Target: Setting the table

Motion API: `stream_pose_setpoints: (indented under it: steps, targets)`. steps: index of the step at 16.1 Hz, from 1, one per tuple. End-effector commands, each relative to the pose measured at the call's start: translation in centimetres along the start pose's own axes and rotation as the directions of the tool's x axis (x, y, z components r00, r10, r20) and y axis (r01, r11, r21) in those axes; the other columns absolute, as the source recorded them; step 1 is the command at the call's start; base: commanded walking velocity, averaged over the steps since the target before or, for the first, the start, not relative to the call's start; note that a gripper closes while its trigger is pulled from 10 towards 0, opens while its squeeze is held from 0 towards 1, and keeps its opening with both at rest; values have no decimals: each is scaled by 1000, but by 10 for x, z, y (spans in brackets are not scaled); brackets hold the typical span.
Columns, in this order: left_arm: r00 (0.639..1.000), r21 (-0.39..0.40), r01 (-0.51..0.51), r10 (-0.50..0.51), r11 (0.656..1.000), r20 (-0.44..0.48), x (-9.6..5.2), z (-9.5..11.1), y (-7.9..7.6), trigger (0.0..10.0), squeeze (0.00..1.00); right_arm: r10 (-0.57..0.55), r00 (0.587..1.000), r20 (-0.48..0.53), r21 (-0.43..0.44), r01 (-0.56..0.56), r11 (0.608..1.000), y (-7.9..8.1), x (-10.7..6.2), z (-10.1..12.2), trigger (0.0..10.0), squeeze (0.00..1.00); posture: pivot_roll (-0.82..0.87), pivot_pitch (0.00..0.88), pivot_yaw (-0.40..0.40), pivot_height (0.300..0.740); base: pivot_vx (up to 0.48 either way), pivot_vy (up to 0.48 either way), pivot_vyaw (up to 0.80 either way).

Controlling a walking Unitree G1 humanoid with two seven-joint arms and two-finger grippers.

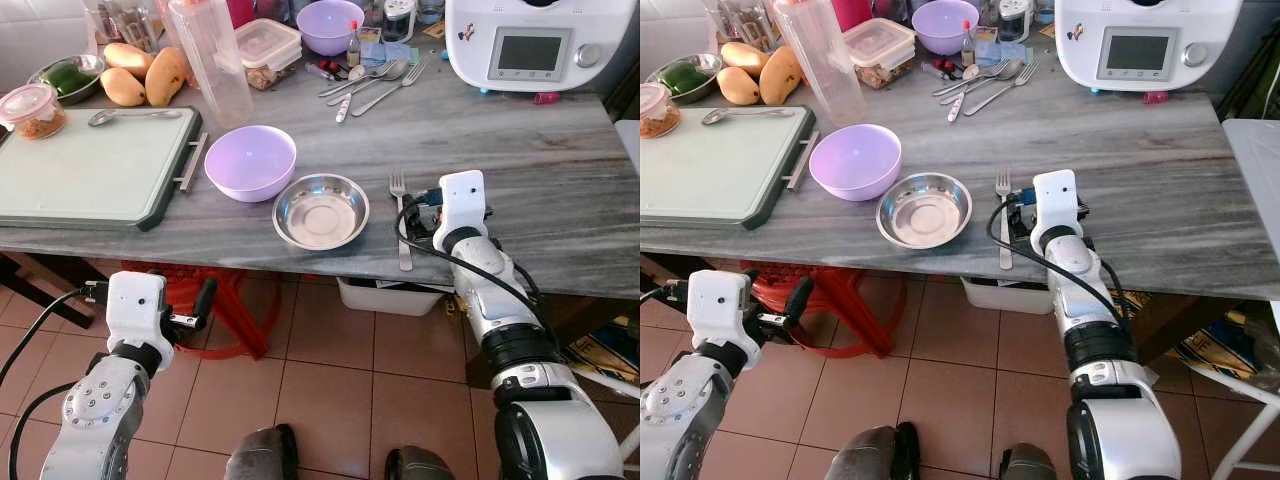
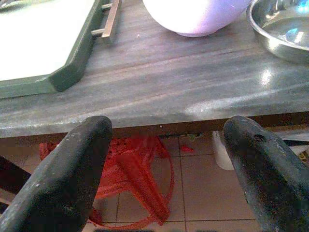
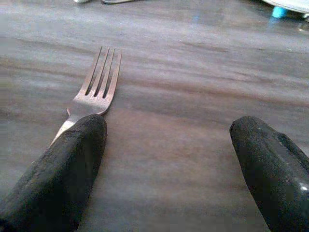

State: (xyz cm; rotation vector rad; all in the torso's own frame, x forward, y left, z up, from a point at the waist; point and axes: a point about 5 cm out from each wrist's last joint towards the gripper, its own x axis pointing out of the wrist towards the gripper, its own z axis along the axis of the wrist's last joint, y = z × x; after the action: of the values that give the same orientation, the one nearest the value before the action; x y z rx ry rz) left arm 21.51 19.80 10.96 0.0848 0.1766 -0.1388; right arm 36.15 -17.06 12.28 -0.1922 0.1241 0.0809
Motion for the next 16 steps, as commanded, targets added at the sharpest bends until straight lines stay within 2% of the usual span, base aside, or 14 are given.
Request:
stream_pose_setpoints:
  steps: [1, 3, 4, 9, 16]
  targets:
    - [1000, 5, -14, 14, 1000, -17, -1, -4, 3, 10000, 0, 25, 999, -25, 6, -25, 1000, 6, -1, -5, 10000, 0, 120, 125, 116, 740, 0, 0, 0]
    - [1000, -7, 3, -3, 1000, -12, 1, -3, 1, 10000, 0, 27, 999, -24, 3, -27, 1000, 7, -1, -5, 10000, 0, 118, 121, 117, 740, 0, 0, 0]
    - [999, -45, 53, -53, 998, -2, 1, -1, -4, 10000, 0, 26, 999, -23, 1, -26, 1000, 7, -1, -5, 10000, 0, 118, 119, 117, 740, 0, 0, 0]
    - [997, -61, 81, -81, 995, 5, 2, 0, -6, 10000, 0, 12, 1000, -16, -6, -12, 1000, 2, -1, -3, 10000, 0, 115, 110, 116, 740, 0, 0, 0]
    - [995, -77, 98, -95, 992, 43, 15, 2, -15, 10000, 0, -117, 990, 84, 9, 116, 993, -26, -9, 14, 10000, 0, 75, 63, 98, 740, 0, 0, 0]
